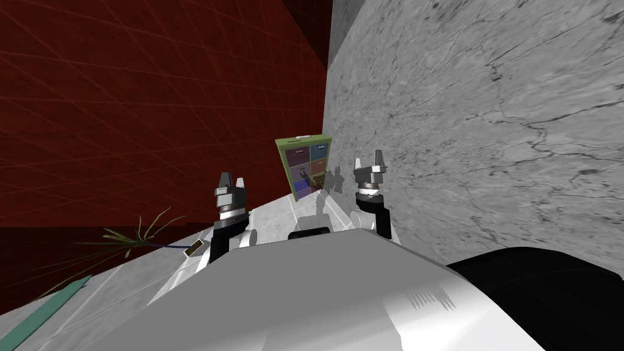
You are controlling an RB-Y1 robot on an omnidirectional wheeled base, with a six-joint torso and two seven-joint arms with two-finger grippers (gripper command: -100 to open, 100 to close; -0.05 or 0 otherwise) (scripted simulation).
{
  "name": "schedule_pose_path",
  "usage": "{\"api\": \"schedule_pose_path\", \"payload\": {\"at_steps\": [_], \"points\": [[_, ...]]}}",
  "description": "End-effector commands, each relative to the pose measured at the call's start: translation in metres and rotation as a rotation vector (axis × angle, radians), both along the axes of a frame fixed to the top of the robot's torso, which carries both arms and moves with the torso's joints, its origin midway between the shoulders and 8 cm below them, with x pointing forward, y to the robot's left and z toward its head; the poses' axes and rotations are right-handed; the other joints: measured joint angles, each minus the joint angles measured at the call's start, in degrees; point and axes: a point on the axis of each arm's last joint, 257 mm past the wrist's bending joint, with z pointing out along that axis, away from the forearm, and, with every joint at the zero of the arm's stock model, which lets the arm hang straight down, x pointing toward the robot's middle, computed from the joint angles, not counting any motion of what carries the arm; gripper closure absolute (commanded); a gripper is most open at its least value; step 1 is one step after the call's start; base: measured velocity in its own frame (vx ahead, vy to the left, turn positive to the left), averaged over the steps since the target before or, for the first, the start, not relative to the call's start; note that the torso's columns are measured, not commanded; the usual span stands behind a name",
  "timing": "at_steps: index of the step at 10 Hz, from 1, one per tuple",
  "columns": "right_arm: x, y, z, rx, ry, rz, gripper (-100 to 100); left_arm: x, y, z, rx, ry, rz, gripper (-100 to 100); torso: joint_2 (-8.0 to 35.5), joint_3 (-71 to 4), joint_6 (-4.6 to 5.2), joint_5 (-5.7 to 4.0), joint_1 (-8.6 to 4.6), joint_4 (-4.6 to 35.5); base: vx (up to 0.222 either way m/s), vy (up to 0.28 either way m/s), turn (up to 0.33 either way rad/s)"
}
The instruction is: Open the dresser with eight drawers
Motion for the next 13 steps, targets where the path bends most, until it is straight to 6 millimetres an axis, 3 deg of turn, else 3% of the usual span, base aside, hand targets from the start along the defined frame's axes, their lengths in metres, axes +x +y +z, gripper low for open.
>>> {"api": "schedule_pose_path", "payload": {"at_steps": [1,3,4,6,13], "points": [[0.000,0.000,0.000,0.000,0.000,0.000,0,0.000,0.000,0.000,0.000,0.000,0.000,0,4.24,-8.45,0.00,0.00,0.00,4.23,0.000,0.000,0.000],[0.000,0.000,0.000,0.000,0.000,0.000,0,0.000,0.000,0.000,0.000,0.000,0.000,0,12.70,-25.37,0.00,0.00,0.00,12.69,0.000,0.000,0.000],[0.000,0.000,0.000,0.000,0.000,0.000,0,0.003,-0.002,-0.003,0.025,0.011,-0.012,-100,16.93,-33.83,0.00,0.00,0.00,16.92,0.025,-0.012,0.002],[0.000,0.000,0.000,0.000,0.001,0.000,0,0.007,-0.004,-0.011,0.061,0.032,-0.027,-100,19.28,-38.96,0.00,-0.01,-0.05,19.34,0.051,-0.031,0.004],[0.000,0.000,0.000,0.000,0.001,0.000,0,0.030,0.005,-0.062,0.147,0.130,-0.034,-100,19.56,-39.23,0.00,-0.01,-0.04,19.59,0.133,-0.078,0.009]]}}
